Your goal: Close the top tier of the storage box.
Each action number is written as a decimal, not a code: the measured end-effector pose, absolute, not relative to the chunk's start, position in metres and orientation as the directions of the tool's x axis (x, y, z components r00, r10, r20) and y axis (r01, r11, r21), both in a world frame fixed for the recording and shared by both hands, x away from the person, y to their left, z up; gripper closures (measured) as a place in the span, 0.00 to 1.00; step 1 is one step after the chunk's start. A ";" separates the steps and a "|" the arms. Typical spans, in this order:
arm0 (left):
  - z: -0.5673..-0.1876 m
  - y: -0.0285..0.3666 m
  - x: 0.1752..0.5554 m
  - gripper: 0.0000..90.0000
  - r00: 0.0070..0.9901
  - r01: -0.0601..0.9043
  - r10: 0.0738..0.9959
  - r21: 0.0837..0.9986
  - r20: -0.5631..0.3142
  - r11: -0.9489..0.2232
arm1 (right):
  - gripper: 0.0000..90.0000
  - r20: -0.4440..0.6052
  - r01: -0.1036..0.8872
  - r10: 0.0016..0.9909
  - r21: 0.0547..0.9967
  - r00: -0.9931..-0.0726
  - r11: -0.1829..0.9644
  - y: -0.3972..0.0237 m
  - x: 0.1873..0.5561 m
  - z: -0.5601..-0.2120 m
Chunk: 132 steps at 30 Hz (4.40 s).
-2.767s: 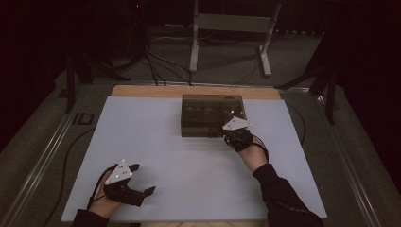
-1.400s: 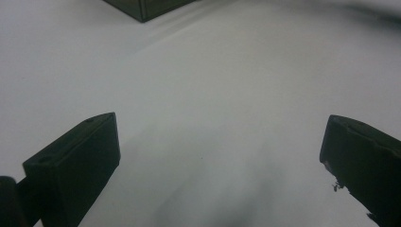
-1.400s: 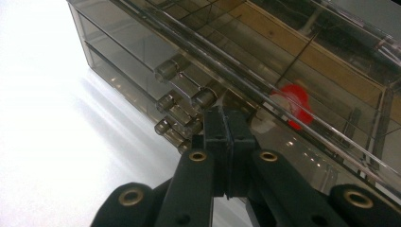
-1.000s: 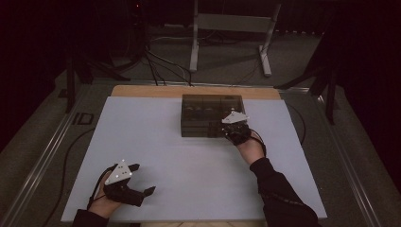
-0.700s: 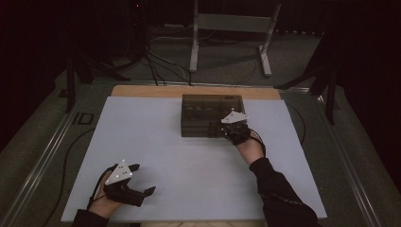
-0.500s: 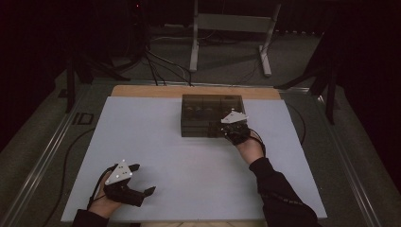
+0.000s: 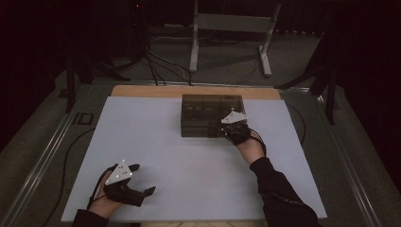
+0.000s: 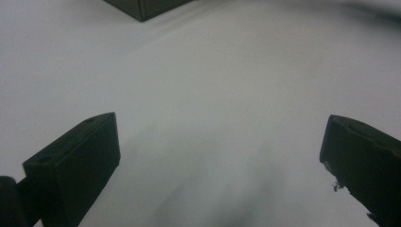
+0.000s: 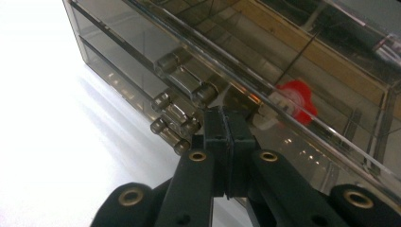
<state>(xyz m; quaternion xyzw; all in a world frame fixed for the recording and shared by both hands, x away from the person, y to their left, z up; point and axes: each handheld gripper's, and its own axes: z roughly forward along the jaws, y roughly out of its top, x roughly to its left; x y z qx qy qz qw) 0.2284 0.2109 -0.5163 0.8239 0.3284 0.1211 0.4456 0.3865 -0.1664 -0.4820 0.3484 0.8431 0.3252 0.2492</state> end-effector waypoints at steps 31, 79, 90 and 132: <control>-0.516 0.210 0.228 0.00 0.755 0.433 0.649 0.813 -0.091 -0.390 | 0.41 -0.162 0.451 0.767 0.727 -0.621 0.518 -0.172 0.371 -0.473; -0.516 0.211 0.228 0.00 0.751 0.432 0.653 0.818 -0.094 -0.379 | 0.00 -0.062 0.479 0.732 0.718 -0.678 0.505 -0.163 0.370 -0.460; -0.516 0.211 0.227 0.00 0.756 0.429 0.648 0.816 -0.091 -0.386 | 0.00 -0.061 0.431 0.697 0.746 -0.715 0.507 -0.157 0.361 -0.451; -0.516 0.210 0.226 0.00 0.762 0.426 0.641 0.814 -0.087 -0.395 | 0.00 -0.066 0.331 0.563 0.750 -0.824 0.572 -0.168 0.322 -0.486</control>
